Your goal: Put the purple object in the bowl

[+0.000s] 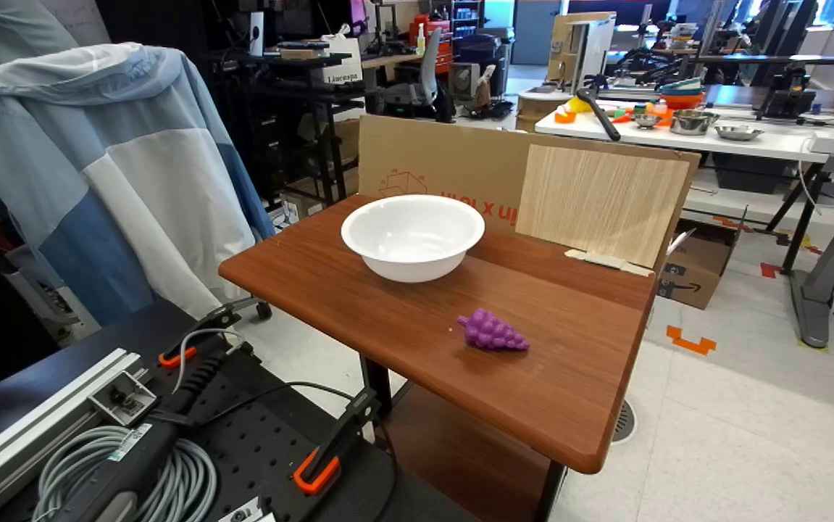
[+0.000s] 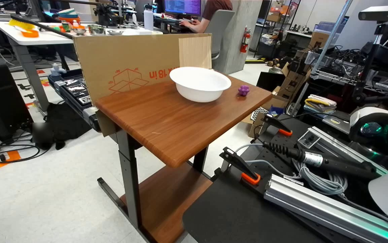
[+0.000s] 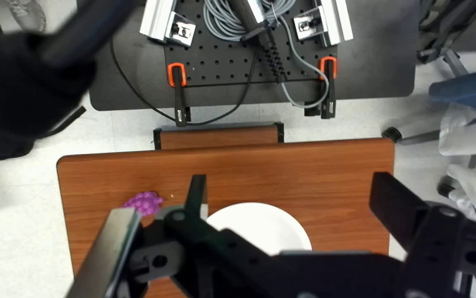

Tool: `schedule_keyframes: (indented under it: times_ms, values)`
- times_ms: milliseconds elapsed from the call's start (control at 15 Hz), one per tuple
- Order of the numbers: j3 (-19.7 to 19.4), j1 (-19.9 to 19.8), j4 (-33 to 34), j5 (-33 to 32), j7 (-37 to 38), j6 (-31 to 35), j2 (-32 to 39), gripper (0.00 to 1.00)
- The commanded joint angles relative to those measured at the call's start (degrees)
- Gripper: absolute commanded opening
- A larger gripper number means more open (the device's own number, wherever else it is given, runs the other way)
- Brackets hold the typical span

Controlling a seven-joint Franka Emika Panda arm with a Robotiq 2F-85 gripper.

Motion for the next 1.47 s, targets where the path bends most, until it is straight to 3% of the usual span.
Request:
schedule_keyframes:
  times_ms: [0,400,533,667,1400]
  values:
    - [-1.0,0.0,3.7,-4.4,-8.1,-8.2,2.5,1.00]
    - [-3.6,0.6,8.4,-12.0,-24.3,-16.4,7.2,1.00]
    - [-5.1,-0.3,9.9,-7.6,-22.4,-18.1,9.4,1.00]
    - [-6.8,-1.7,11.3,-3.2,-18.1,-14.7,12.7,1.00]
    - [-12.5,-11.3,16.7,17.9,-11.2,-5.8,30.9,1.00]
